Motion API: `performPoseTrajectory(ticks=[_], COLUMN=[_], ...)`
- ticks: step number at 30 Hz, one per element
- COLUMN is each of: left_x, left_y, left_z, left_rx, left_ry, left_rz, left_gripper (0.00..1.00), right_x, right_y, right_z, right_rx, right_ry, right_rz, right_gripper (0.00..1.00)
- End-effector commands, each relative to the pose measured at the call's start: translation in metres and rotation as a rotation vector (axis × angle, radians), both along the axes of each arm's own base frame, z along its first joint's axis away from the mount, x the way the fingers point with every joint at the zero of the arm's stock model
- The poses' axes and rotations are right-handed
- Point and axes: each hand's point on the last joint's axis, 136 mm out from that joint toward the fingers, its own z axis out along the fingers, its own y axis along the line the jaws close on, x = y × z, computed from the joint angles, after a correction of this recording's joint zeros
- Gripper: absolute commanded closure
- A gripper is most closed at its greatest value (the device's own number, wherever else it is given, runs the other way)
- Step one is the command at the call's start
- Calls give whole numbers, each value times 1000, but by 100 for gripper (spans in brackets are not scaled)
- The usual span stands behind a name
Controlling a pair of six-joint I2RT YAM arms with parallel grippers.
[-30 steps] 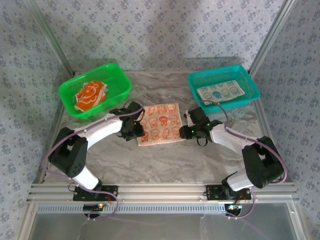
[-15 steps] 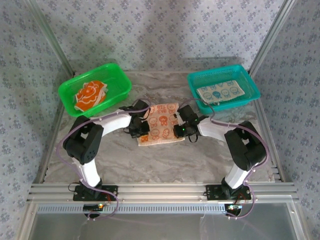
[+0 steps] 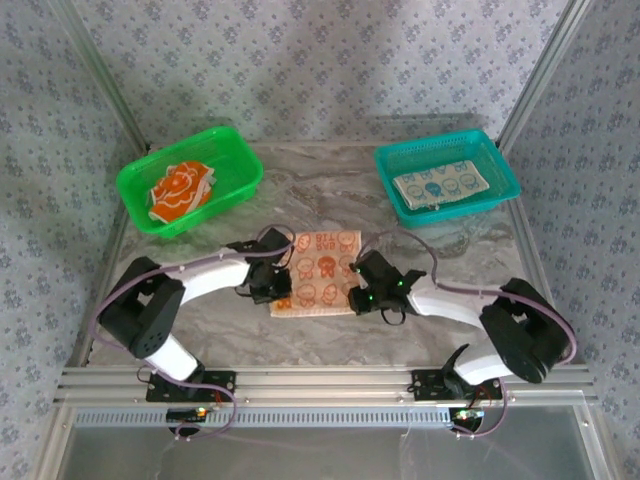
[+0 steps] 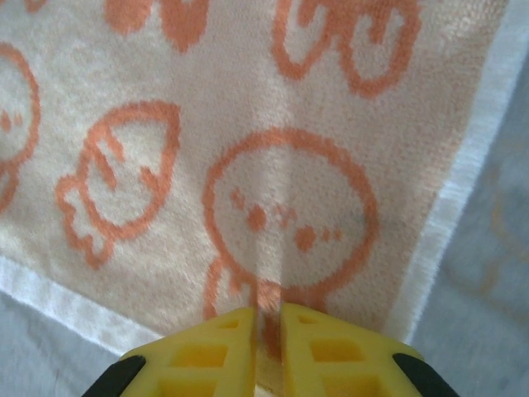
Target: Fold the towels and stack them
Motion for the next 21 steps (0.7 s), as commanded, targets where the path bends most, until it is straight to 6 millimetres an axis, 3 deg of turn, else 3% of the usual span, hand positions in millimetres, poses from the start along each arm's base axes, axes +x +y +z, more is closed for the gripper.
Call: performPoseTrajectory(ticks=[1, 6, 9, 13, 16, 21], left_x=[-32, -17, 8, 54, 83, 111], left_y=[18, 11, 5, 1, 2, 7], left_z=[-2, 26, 46, 64, 65, 50], left_rx=[60, 8, -25, -49, -31, 7], left_ry=[72, 10, -49, -117, -150, -136], left_rz=[4, 3, 8, 38, 49, 56], left_gripper=[90, 88, 88, 91, 99, 100], right_x=[-15, -9, 3, 38, 67, 110], right_y=[-14, -3, 7, 19, 27, 38], right_z=[0, 24, 42, 59, 65, 62], right_rx=[-42, -10, 2, 48, 42, 13], right_ry=[19, -19, -37, -55, -75, -79], right_rz=[-70, -65, -49, -64, -65, -70], right_gripper=[83, 81, 80, 85, 94, 100])
